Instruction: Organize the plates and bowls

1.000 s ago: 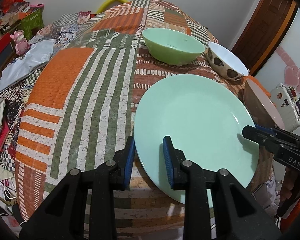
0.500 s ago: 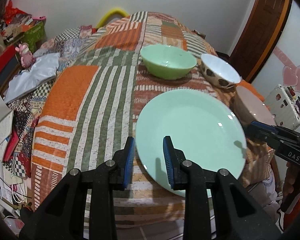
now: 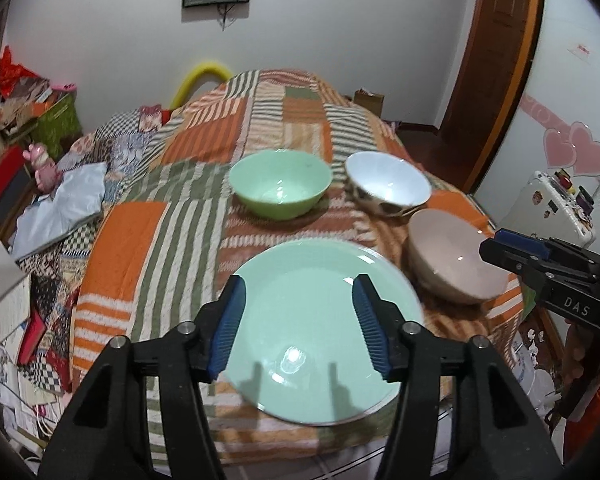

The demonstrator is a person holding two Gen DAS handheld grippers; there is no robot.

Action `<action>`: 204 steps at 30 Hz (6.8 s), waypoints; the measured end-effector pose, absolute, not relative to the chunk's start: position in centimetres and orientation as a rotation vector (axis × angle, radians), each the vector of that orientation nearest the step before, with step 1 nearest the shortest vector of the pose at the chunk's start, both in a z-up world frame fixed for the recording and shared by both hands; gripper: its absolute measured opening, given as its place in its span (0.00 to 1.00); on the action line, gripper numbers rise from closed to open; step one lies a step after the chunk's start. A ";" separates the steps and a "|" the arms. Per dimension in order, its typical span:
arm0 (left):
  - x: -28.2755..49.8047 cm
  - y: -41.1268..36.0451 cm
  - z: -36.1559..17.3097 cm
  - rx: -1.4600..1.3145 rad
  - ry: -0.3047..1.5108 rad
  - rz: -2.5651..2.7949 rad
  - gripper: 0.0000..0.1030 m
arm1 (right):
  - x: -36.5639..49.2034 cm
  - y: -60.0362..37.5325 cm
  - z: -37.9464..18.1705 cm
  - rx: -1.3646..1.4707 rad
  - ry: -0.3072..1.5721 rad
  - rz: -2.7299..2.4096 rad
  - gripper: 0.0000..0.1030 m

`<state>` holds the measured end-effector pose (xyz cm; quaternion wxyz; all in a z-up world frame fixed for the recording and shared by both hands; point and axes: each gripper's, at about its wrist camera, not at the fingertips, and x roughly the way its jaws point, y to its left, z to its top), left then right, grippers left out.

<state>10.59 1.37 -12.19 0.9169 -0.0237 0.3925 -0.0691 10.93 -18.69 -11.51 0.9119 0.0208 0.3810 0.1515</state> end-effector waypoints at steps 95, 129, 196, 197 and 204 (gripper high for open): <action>15.4 -5.2 -15.1 -0.065 0.901 -0.295 0.26 | 14.4 -19.8 -13.3 0.110 0.857 0.329 0.22; 7.3 14.3 -14.9 -0.245 0.832 -0.003 0.26 | 14.1 -0.9 -14.0 -0.026 0.888 0.609 0.22; 6.7 19.4 -16.0 -0.226 0.852 0.156 0.47 | 15.7 -0.1 -15.1 -0.075 0.906 0.630 0.32; 6.8 19.0 -15.7 -0.220 0.845 0.152 0.48 | 15.7 -0.6 -14.8 -0.072 0.892 0.620 0.33; 8.4 16.0 -13.6 -0.189 0.809 0.117 0.63 | 16.7 -3.8 -13.7 -0.040 0.853 0.558 0.39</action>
